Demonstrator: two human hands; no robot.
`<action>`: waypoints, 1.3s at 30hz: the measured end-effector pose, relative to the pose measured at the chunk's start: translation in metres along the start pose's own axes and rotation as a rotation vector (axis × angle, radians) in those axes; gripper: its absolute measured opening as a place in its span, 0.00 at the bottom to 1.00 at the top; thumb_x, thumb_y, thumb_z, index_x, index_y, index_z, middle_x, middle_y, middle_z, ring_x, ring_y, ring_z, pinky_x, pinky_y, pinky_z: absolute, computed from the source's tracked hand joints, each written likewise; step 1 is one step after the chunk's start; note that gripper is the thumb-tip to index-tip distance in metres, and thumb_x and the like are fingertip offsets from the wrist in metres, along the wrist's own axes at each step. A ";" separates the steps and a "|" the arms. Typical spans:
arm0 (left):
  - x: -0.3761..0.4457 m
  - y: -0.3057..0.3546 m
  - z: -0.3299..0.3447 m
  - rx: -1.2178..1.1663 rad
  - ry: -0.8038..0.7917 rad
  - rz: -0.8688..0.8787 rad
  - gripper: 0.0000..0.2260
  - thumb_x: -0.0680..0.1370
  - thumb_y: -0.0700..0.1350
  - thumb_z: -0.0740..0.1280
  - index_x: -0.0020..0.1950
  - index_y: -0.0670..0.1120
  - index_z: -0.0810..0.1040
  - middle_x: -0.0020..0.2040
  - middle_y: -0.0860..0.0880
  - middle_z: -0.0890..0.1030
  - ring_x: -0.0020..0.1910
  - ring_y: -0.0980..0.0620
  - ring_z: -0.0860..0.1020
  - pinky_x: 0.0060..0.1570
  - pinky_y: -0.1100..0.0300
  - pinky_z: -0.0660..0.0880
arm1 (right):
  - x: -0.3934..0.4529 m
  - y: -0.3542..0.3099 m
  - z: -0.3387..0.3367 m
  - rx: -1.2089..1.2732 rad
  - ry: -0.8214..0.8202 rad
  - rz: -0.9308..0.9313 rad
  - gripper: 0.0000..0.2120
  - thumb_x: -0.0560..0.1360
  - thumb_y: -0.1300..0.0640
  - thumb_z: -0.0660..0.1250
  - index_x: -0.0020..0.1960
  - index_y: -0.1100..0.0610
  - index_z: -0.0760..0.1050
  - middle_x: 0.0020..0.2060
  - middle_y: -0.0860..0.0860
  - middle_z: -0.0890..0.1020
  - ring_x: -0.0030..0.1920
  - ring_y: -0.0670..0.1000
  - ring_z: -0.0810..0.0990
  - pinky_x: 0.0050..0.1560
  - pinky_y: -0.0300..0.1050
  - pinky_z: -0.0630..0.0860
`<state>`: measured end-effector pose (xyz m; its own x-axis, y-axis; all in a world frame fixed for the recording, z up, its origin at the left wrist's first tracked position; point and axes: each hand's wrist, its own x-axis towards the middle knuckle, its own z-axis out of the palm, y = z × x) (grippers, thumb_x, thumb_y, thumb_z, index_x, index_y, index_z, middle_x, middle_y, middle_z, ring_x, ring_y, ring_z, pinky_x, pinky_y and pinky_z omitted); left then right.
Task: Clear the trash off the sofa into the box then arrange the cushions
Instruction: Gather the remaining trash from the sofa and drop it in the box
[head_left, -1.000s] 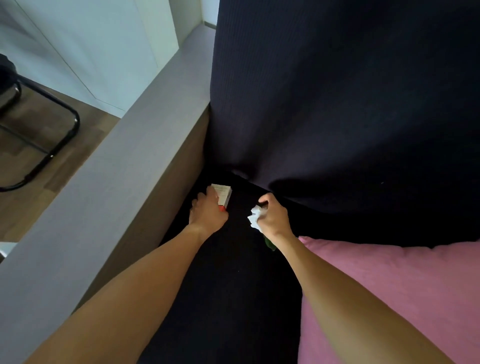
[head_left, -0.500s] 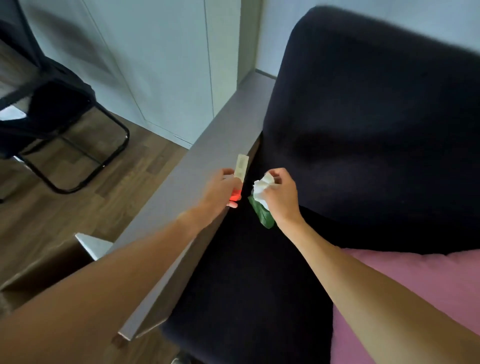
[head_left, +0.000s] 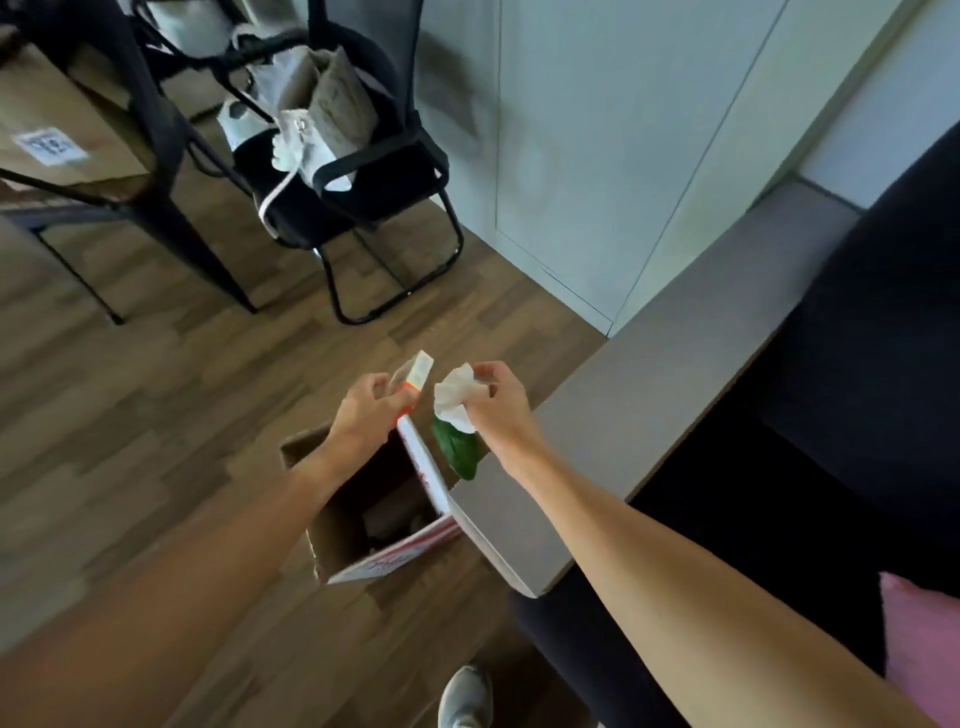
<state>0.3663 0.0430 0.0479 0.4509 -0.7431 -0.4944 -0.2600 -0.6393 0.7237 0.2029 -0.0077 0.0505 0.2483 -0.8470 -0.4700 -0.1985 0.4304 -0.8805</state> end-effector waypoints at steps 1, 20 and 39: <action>0.001 -0.021 -0.009 0.027 0.016 -0.043 0.26 0.73 0.59 0.68 0.66 0.46 0.72 0.57 0.44 0.82 0.53 0.44 0.80 0.51 0.46 0.78 | 0.000 0.008 0.020 -0.037 -0.020 0.026 0.15 0.74 0.62 0.64 0.60 0.52 0.74 0.54 0.49 0.80 0.51 0.48 0.80 0.47 0.39 0.78; 0.016 -0.139 -0.057 0.109 0.065 -0.179 0.20 0.76 0.54 0.70 0.65 0.47 0.77 0.46 0.53 0.80 0.54 0.47 0.81 0.56 0.52 0.77 | 0.006 0.057 0.109 -0.429 -0.090 0.188 0.17 0.78 0.58 0.57 0.65 0.56 0.74 0.60 0.55 0.79 0.50 0.52 0.78 0.48 0.46 0.76; -0.135 0.070 0.089 0.279 -0.166 0.459 0.04 0.78 0.44 0.69 0.48 0.49 0.83 0.43 0.49 0.85 0.41 0.53 0.82 0.45 0.57 0.78 | -0.144 -0.006 -0.160 -0.198 0.285 -0.088 0.07 0.75 0.61 0.62 0.41 0.53 0.77 0.34 0.49 0.82 0.37 0.51 0.80 0.43 0.48 0.76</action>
<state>0.2111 0.0809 0.1229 0.1034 -0.9642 -0.2440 -0.6238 -0.2540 0.7391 0.0167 0.0619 0.1327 0.0034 -0.9433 -0.3320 -0.3750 0.3066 -0.8749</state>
